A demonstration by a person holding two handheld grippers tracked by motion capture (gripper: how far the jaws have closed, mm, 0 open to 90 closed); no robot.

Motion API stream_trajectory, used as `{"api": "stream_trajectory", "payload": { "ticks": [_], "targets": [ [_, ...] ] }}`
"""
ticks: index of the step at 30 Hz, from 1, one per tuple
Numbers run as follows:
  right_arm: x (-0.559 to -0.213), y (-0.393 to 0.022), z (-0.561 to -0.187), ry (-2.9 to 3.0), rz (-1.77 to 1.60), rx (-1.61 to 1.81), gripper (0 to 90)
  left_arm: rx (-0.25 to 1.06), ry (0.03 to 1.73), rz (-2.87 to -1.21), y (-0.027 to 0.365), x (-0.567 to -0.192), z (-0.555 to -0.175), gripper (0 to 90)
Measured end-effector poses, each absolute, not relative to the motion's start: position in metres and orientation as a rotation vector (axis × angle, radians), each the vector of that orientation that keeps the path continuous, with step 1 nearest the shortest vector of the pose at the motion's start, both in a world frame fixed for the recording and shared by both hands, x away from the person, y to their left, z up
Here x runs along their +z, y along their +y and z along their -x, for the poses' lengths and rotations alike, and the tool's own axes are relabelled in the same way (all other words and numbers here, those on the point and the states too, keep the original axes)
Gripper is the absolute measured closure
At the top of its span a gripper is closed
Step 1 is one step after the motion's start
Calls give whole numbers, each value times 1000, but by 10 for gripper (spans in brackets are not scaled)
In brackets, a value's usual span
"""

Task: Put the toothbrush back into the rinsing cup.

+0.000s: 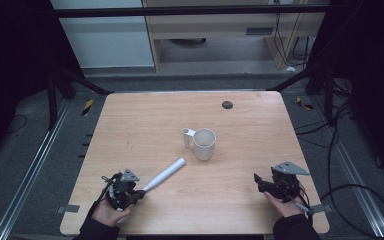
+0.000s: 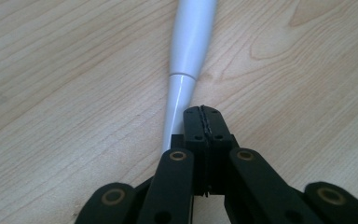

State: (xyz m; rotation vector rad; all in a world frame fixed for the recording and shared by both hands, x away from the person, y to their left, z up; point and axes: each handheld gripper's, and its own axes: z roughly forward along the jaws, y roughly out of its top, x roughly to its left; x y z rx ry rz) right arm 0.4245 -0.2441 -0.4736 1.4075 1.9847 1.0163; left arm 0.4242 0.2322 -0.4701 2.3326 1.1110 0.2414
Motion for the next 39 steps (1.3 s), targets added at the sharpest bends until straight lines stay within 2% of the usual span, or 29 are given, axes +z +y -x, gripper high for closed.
{"api": "stream_trajectory", "payload": {
  "ticks": [39],
  "targets": [
    [-474, -243, -426, 1989, -1396, 1018, 314, 431, 1255, -2225, 247, -474, -459, 895]
  ]
}}
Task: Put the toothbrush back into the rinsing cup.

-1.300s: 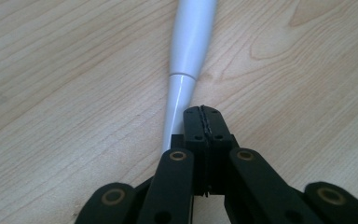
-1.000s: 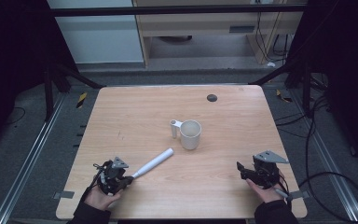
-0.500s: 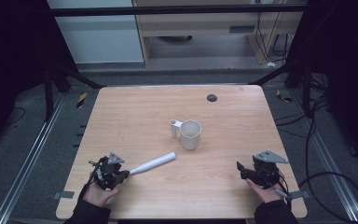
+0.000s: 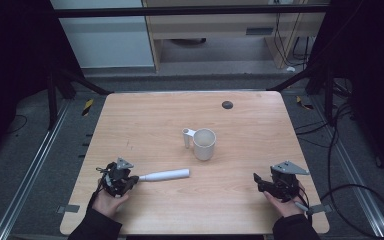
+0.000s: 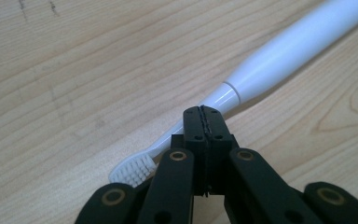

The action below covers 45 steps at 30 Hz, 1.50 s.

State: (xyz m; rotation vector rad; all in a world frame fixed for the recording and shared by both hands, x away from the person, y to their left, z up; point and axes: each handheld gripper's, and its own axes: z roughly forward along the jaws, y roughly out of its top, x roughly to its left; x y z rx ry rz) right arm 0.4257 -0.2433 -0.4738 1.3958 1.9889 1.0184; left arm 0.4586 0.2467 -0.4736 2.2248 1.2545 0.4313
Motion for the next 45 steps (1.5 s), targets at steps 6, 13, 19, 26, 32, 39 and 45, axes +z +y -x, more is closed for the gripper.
{"api": "stream_trajectory", "payload": {
  "ticks": [6, 13, 19, 26, 32, 39, 45],
  "targets": [
    [-474, -243, -426, 1992, -1399, 1021, 315, 454, 1265, -2215, 245, -474, -466, 895],
    [-474, -242, -426, 1992, -1398, 1019, 315, 464, 1285, -2176, 248, -474, -472, 895],
    [-474, -241, -427, 1995, -1392, 1019, 316, 490, 1292, -2151, 248, -473, -477, 895],
    [-474, -241, -427, 1995, -1397, 1018, 316, 514, 1284, -2139, 243, -472, -484, 895],
    [-475, -241, -427, 1995, -1398, 1019, 318, 530, 1284, -2139, 239, -473, -491, 895],
    [-474, -242, -427, 1991, -1401, 1021, 321, 533, 1245, -2105, 234, -466, -488, 895],
    [-475, -242, -427, 1992, -1399, 1017, 322, 537, 1137, -2077, 209, -451, -481, 895]
  ]
}}
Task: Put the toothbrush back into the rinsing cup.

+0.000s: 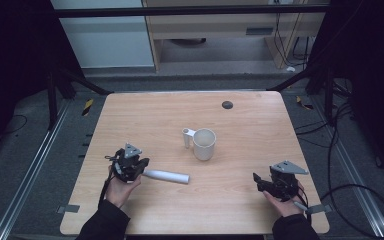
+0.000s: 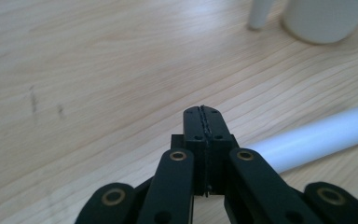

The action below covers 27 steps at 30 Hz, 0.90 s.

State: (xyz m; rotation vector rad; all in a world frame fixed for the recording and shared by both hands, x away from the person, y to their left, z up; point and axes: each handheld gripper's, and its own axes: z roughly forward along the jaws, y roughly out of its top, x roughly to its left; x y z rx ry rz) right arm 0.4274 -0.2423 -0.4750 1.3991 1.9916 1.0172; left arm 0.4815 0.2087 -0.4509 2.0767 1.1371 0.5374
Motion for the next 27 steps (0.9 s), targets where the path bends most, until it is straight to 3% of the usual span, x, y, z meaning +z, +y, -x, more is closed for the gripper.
{"api": "stream_trajectory", "payload": {
  "ticks": [16, 27],
  "targets": [
    [-476, -244, -427, 1985, -1405, 1023, 328, 456, 946, -2170, 128, -458, -477, 895],
    [-475, -244, -426, 1986, -1407, 1032, 330, 393, 930, -2230, 116, -469, -478, 895]
  ]
}}
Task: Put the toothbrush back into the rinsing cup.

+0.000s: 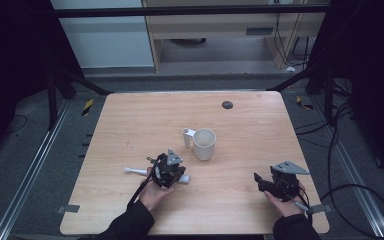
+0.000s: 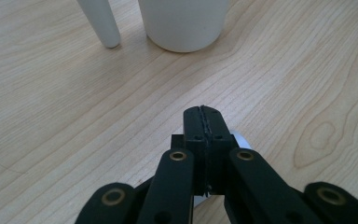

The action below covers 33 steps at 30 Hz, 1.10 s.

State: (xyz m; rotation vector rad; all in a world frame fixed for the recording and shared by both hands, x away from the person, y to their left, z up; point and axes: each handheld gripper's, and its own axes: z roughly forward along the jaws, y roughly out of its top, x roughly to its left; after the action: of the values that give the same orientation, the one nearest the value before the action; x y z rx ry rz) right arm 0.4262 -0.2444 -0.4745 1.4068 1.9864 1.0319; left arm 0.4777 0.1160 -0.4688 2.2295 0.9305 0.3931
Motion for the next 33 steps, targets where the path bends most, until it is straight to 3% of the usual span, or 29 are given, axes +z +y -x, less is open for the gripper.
{"api": "stream_trajectory", "payload": {
  "ticks": [33],
  "targets": [
    [-475, -245, -425, 1982, -1399, 1023, 330, 315, 900, -2292, 132, -473, -457, 895]
  ]
}}
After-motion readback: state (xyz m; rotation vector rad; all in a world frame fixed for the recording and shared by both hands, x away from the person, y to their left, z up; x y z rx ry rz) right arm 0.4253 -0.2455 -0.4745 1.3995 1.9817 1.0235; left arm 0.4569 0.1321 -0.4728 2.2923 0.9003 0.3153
